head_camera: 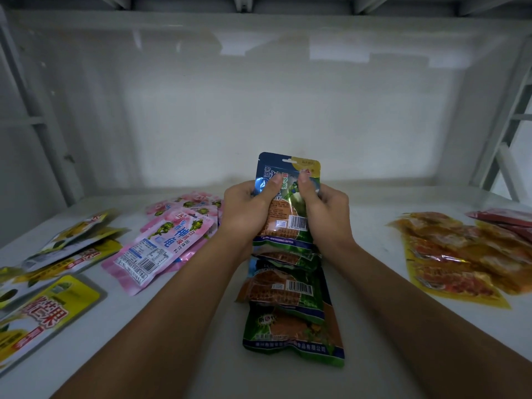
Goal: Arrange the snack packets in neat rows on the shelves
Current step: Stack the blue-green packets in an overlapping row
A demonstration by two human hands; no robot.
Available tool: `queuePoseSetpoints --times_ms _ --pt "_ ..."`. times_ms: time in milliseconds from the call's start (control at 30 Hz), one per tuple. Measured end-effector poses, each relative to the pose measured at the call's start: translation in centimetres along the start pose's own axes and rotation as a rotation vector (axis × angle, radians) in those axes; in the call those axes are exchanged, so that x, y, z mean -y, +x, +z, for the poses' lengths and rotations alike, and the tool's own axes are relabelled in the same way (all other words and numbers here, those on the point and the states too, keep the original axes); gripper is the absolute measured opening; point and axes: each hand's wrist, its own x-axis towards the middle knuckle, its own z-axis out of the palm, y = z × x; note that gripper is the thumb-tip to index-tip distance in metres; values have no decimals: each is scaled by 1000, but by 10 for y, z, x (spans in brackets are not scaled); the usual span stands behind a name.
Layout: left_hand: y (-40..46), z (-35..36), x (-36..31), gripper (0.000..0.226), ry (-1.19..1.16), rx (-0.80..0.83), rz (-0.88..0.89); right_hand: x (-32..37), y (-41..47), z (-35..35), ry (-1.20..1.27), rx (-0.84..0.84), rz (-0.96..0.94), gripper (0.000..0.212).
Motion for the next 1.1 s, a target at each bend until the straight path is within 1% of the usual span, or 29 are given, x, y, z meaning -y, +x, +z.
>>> queuePoseSetpoints --times_ms 67,167,300,400,467,567,633,733,800,867,933,1000,1100 --pt "0 -1 0 43 -29 -5 10 1 0 2 23 32 1 42" --pt "1 1 -1 32 -43 6 -22 1 0 2 -19 7 -41 30" --pt "1 2 -3 31 -44 96 -148 2 1 -1 -49 -68 -30 36" --pt "1 4 -2 23 -26 116 -145 5 1 -2 -9 -102 -6 38" --pt "1 4 0 22 -23 100 -96 7 1 -2 43 -75 41 39" --pt "3 3 2 25 -43 63 -47 10 1 -2 131 15 126 41" --pt "4 1 3 26 -62 46 -30 10 0 -1 132 62 150 33" --pt "4 2 3 27 -83 44 -47 8 0 -1 129 76 146 21" --pt "4 3 2 30 -100 48 -87 5 0 -1 87 66 107 22" --pt "4 2 1 35 -104 58 -123 3 -1 -1 47 40 67 27" --pt "3 2 -1 35 -74 78 -139 4 -2 -1 22 8 42 34" --pt "2 2 -1 26 -20 92 -135 4 -1 -1 12 -28 40 34" --pt "1 1 0 12 6 66 -113 4 -2 0 9 -50 38 37"
